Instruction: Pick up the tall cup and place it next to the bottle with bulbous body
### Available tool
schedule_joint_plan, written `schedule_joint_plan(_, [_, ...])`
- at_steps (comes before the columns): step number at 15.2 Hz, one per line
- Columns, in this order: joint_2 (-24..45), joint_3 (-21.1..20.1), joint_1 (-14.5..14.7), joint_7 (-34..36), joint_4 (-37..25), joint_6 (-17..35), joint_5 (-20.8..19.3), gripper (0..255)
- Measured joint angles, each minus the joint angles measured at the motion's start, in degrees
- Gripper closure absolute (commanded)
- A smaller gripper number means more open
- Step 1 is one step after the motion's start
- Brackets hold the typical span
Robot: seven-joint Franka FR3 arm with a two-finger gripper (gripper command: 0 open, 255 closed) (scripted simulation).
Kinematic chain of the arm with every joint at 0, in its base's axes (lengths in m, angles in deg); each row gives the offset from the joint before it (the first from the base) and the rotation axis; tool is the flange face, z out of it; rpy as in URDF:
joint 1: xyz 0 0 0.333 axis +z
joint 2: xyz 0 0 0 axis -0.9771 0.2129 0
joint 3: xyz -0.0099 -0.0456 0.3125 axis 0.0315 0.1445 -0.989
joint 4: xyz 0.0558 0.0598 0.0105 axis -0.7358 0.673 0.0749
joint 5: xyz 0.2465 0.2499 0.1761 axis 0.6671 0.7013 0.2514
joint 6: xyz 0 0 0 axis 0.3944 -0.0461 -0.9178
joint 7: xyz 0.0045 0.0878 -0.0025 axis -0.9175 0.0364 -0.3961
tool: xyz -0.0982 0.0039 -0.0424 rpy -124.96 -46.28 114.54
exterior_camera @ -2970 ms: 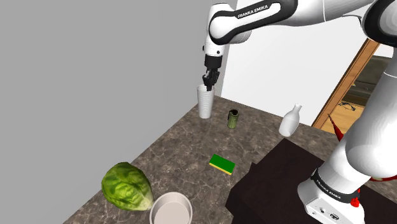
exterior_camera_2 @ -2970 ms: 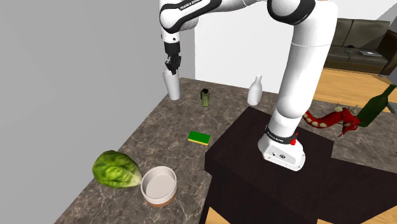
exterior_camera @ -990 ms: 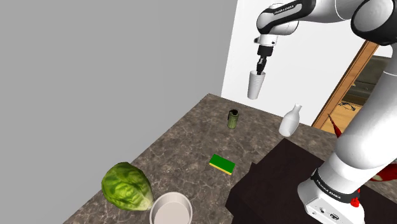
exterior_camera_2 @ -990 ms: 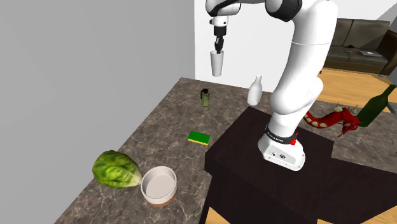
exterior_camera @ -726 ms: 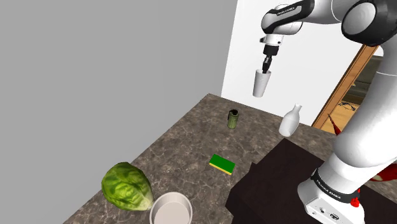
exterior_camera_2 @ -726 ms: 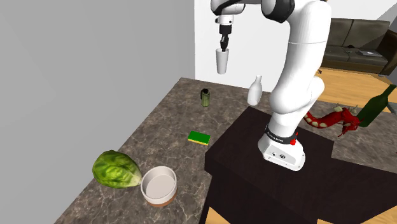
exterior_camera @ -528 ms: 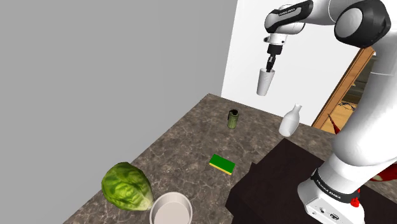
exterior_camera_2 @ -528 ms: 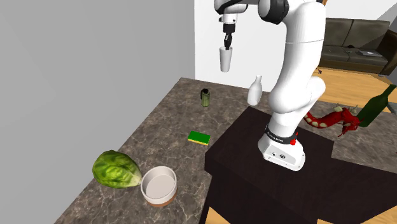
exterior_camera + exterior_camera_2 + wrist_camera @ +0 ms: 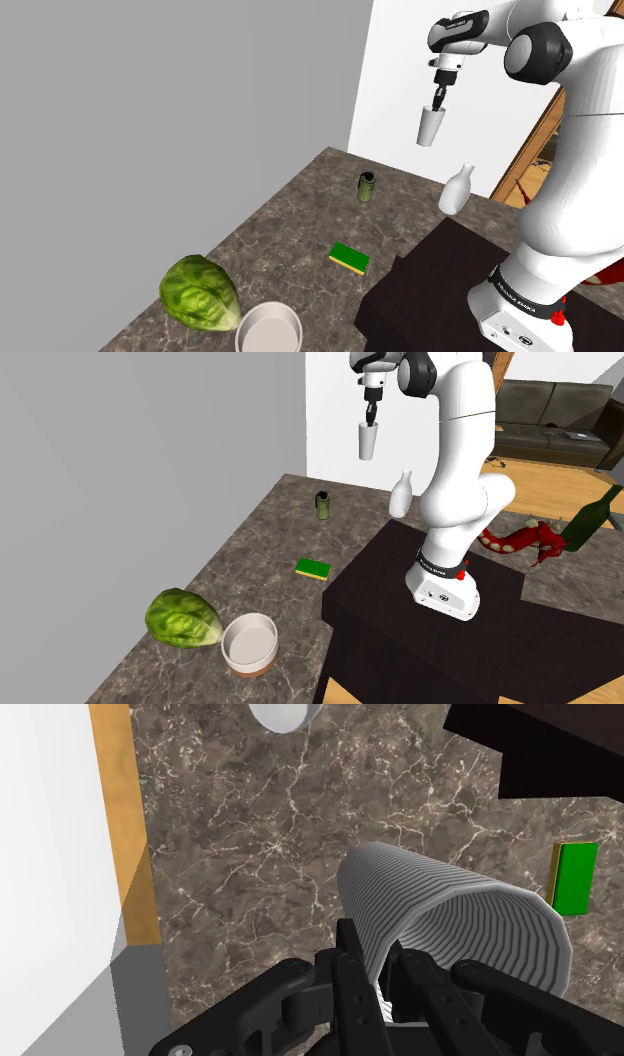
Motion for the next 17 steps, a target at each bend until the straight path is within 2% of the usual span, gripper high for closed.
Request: schedule_joint_plan(17, [3.3,-0.5,-0.1,-1.2,8.1,11.3,1.1,255])
